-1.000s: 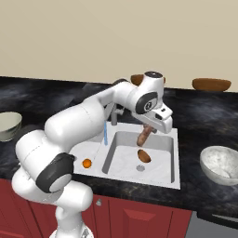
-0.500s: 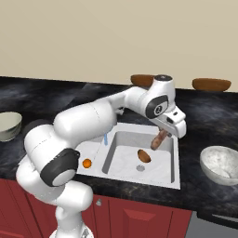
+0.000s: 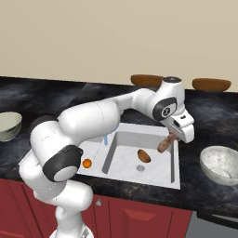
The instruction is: Pick the potatos from the sink and place them in one bowl. Place the tangerine in the other bowl. Then turn off the sink faucet.
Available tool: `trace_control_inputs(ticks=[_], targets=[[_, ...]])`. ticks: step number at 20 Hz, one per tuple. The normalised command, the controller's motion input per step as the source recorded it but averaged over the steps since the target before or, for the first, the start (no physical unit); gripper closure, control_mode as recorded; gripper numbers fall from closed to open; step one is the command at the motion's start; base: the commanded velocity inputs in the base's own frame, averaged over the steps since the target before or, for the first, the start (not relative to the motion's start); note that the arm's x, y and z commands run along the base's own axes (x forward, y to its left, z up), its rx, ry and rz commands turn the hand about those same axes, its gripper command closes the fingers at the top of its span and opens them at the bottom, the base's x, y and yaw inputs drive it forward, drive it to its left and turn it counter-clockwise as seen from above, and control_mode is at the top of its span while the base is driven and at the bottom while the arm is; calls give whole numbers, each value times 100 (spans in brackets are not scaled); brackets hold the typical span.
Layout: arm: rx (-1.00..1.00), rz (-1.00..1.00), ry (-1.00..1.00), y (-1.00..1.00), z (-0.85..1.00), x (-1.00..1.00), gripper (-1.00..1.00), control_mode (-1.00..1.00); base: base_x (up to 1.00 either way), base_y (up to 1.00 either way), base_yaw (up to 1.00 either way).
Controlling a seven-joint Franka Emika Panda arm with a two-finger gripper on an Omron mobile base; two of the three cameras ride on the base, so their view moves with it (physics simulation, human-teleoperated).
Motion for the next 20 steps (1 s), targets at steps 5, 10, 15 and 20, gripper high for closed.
trace_control_inputs(ticks=[5,10,15,20], targets=[[0,-15,0,-41,0,0,100,-100,0,0,0],[0,-13,0,-52,0,0,100,-100,0,0,0],[0,-9,0,-52,0,0,100,-100,0,0,0],[0,-6,0,-48,0,0,100,-100,0,0,0]])
